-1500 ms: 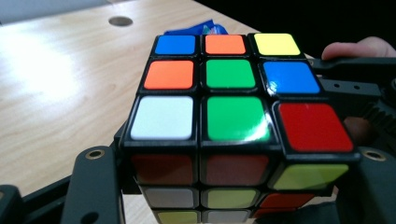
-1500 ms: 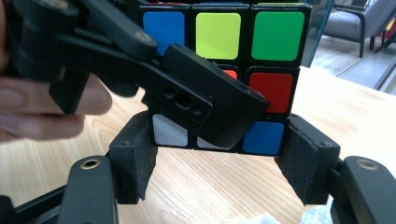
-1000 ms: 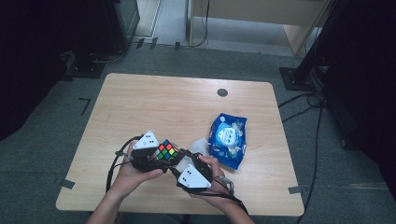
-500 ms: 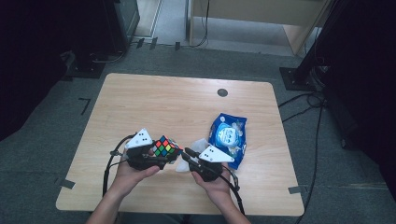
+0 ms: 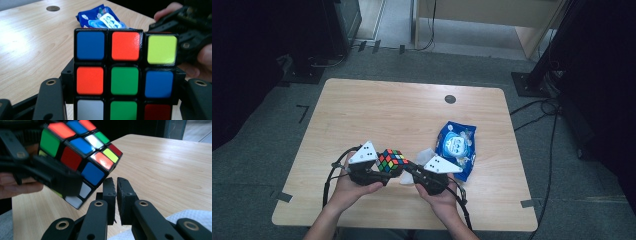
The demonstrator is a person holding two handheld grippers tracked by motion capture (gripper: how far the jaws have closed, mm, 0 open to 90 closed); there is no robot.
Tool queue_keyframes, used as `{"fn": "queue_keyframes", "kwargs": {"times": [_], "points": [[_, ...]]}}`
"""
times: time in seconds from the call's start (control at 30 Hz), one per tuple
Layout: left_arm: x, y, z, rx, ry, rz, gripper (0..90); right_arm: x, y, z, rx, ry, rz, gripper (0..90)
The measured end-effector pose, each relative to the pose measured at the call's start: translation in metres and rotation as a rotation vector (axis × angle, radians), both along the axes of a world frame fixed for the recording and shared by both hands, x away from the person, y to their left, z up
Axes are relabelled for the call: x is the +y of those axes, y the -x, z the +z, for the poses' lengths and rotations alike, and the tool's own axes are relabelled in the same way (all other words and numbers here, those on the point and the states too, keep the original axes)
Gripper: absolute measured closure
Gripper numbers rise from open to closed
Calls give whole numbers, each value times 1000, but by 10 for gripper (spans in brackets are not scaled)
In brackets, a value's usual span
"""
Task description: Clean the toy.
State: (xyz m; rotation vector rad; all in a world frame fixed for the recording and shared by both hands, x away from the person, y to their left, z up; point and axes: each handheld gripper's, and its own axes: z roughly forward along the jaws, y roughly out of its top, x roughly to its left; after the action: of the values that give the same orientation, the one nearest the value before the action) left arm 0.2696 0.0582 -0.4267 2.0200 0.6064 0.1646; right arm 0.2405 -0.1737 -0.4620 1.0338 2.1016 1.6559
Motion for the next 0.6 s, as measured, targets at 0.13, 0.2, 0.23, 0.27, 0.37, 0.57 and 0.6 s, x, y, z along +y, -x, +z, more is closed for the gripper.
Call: {"fn": "queue_keyframes", "kwargs": {"times": [0.13, 0.2, 0.23, 0.27, 0.37, 0.57, 0.6], "points": [[-4, 3, -3, -27, -33, 0, 339, -5, 1, 4, -21, 0, -6, 863], [-4, 4, -3, -36, -39, 8, 340, -6, 1, 4, -31, 2, -4, 843], [-4, 4, -3, -43, -40, 20, 340, -8, 1, 6, -40, 4, -8, 803], [-2, 3, -2, -44, -36, 28, 340, -11, 0, 9, -57, 5, -15, 756], [3, 2, -1, -39, -18, 38, 340, -18, -5, 12, -86, 72, -68, 664], [6, -1, -3, -36, -24, 75, 340, -18, -21, -21, 60, 240, -112, 486], [6, -1, -4, -38, -26, 77, 340, -14, -23, -31, 74, 306, -109, 435]]}}
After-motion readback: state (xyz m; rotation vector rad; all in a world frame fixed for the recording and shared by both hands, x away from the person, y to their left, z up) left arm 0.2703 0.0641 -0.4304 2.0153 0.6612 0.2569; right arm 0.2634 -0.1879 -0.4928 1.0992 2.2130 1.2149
